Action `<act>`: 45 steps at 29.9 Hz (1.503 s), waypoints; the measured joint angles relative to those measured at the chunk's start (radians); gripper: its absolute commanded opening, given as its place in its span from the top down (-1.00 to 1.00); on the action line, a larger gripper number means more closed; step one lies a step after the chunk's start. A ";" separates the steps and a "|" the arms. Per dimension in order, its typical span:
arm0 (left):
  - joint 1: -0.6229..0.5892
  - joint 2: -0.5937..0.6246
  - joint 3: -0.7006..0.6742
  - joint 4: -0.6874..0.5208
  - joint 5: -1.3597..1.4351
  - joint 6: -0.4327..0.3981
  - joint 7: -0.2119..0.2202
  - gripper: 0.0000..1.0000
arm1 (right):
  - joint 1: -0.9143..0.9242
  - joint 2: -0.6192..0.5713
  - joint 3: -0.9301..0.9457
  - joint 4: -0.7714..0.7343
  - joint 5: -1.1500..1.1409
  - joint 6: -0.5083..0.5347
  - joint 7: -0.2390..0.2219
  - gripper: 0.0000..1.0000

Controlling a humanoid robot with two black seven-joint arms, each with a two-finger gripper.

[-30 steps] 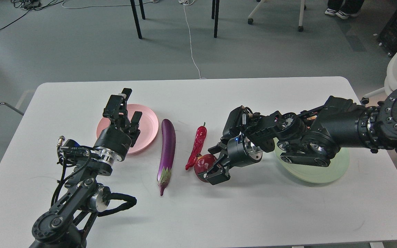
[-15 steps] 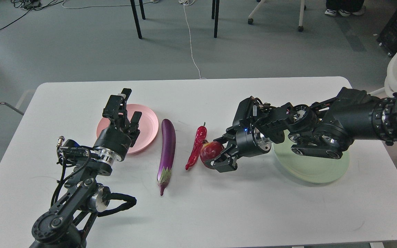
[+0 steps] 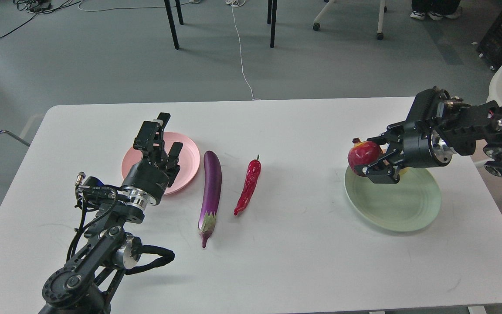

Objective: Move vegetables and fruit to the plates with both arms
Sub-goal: 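Carry the apple onto the green plate beside the peach, then open the right gripper and lift it away from the plate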

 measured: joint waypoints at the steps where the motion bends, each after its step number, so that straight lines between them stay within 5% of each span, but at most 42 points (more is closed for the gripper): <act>1: 0.000 0.000 0.001 0.000 0.000 0.000 0.000 -0.99 | -0.011 -0.013 0.000 0.001 -0.006 -0.003 0.000 -0.20; 6: 0.000 0.000 0.002 0.000 0.000 0.000 0.000 -0.99 | -0.050 -0.036 -0.001 0.017 -0.026 -0.006 0.000 -0.30; 11: 0.000 0.001 0.002 0.000 0.001 0.000 0.000 -0.99 | -0.080 -0.045 -0.001 0.020 -0.032 -0.007 0.000 -0.84; 20: -0.001 0.009 0.003 0.002 0.000 -0.001 -0.002 -0.99 | -0.100 -0.080 0.031 0.058 -0.026 -0.007 0.000 -0.96; 26: -0.010 0.058 0.003 0.002 0.002 -0.002 -0.022 -0.99 | -0.101 -0.181 0.220 0.157 0.017 -0.001 0.000 -0.96; 34: -0.091 0.219 0.095 -0.038 0.014 -0.001 -0.149 -0.99 | -0.308 -0.206 0.582 0.185 0.591 0.000 0.000 -0.96; 40: -0.220 0.336 0.318 -0.099 0.182 -0.001 -0.155 -0.99 | -0.523 -0.144 0.855 0.180 1.098 0.030 -0.001 -0.97; 45: -0.419 0.345 0.519 -0.093 0.455 -0.042 -0.134 -0.99 | -0.622 -0.125 1.015 0.117 1.445 0.182 -0.001 -0.97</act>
